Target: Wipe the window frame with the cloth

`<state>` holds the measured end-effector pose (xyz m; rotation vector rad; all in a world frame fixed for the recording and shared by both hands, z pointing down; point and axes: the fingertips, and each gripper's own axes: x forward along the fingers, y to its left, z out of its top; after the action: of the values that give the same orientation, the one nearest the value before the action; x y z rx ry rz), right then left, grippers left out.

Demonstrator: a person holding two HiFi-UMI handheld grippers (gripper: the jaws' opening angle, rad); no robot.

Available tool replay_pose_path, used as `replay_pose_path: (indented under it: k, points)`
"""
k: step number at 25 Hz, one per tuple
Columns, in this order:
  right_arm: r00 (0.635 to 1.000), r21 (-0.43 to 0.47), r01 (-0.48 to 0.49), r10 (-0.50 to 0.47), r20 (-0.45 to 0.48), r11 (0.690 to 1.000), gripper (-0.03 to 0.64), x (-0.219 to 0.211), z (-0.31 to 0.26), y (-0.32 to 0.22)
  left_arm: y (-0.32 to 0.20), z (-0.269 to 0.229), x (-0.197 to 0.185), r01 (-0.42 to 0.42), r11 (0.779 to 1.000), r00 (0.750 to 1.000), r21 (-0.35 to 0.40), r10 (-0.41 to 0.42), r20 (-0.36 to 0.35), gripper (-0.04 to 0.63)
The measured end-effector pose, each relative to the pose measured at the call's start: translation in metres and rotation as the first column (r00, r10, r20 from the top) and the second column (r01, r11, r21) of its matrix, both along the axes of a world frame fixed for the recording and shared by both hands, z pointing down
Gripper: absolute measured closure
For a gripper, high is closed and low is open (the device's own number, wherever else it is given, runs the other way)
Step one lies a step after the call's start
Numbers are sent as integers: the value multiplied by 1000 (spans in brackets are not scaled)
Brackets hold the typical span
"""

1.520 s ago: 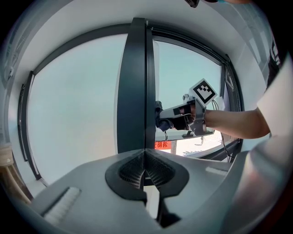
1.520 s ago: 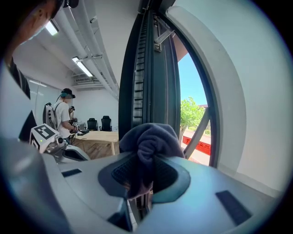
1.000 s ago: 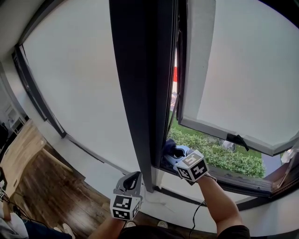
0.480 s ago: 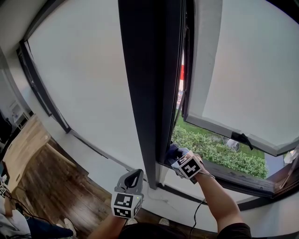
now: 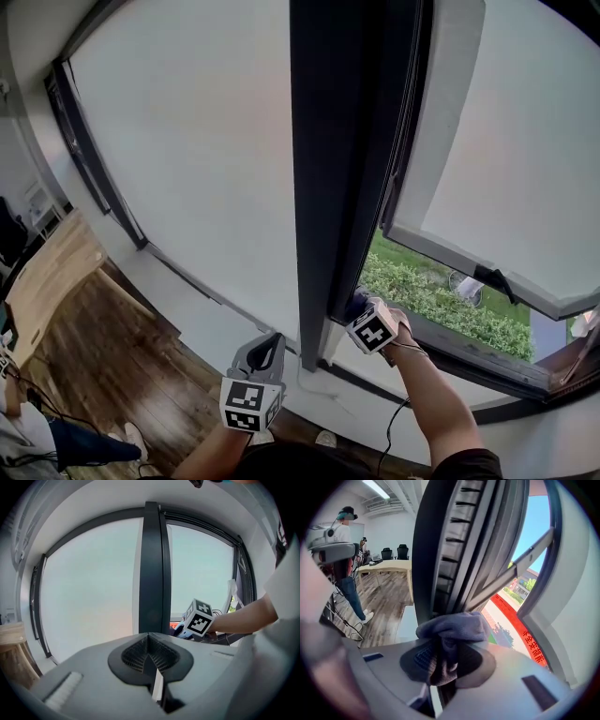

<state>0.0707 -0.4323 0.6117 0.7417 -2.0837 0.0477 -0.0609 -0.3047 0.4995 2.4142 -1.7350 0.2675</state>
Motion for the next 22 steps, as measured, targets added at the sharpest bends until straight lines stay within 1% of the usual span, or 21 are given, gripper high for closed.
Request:
replay_pose_path:
  k: [6,10,12,14,22]
  points:
    - [999,27,-33,32,14,999,538,0,2,1,5,1,-6,-5,1000,1000,-1,5,-24,588]
    - [999,12,-33,33,-21,999,538,3,4,0,6,-1,2,-32,999,999,7,32,-31,588]
    - [998,14,-46,47,-50,999,538,10,4,-2,6,-3,6,-46,999,998,14,47,-35,588]
    - [994,5,-80,80,-71,997,538,20,8,-1,7,-4,10,-56,998,998,16,57,-39,588]
    - [987,-21,-149,148,-62,989,537,47,11,9,8,-1,14,-81,997,995,15,81,-52,588]
